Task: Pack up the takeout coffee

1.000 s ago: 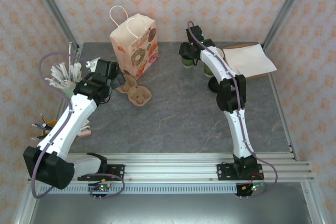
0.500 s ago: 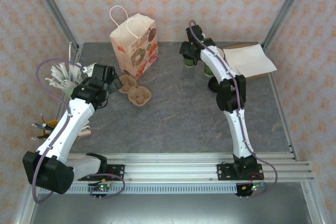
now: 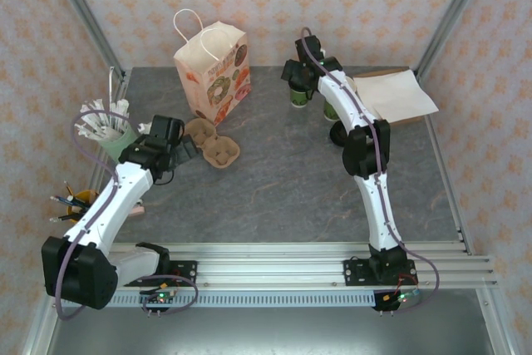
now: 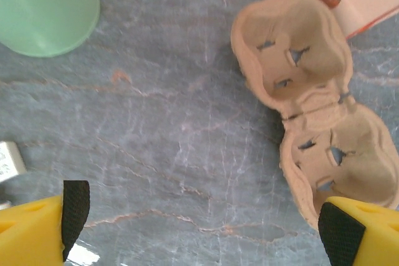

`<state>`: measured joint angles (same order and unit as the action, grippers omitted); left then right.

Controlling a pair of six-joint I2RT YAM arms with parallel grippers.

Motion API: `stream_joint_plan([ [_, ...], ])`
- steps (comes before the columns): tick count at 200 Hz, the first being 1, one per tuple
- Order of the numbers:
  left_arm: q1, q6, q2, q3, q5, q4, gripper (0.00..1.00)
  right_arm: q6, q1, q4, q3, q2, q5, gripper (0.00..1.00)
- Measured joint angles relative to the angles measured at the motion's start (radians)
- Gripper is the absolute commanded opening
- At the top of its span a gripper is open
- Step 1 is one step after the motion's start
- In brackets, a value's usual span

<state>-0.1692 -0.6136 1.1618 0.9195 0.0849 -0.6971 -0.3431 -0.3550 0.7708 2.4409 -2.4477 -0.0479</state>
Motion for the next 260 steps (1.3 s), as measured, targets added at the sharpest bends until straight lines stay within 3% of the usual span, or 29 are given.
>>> stream_joint_plan([
  [38,0.0,-0.052,0.035,-0.123,-0.161,0.138,0.91,0.011,-0.023,0.003,-0.021,0.025,0.008,0.99],
  [70,0.0,-0.1,0.175,-0.151,-0.286,0.283,0.79,0.05,-0.072,-0.01,-0.114,0.148,0.024,0.99],
  [87,0.0,-0.11,0.261,-0.148,-0.332,0.358,0.67,0.07,-0.102,-0.028,-0.164,0.238,0.032,0.99],
  [121,-0.011,-0.109,0.414,-0.09,-0.369,0.414,0.3,0.102,-0.131,-0.082,-0.304,0.413,0.033,0.99],
  [165,-0.122,-0.038,0.442,-0.006,-0.328,0.372,0.06,0.118,-0.13,-0.166,-0.653,0.646,-0.009,0.99],
  [185,-0.171,-0.01,0.442,0.011,-0.307,0.336,0.07,0.13,-0.131,-0.184,-0.801,0.735,-0.031,0.99],
  [198,-0.186,0.007,0.442,0.013,-0.293,0.306,0.22,0.146,-0.13,-0.197,-0.892,0.792,-0.052,0.99],
  [215,-0.188,0.024,0.437,0.015,-0.277,0.261,0.3,0.163,-0.129,-0.217,-0.981,0.843,-0.122,0.99],
  [260,-0.114,0.046,0.287,0.015,-0.245,0.212,0.46,0.126,-0.164,-0.455,-1.139,0.806,-0.354,0.99],
])
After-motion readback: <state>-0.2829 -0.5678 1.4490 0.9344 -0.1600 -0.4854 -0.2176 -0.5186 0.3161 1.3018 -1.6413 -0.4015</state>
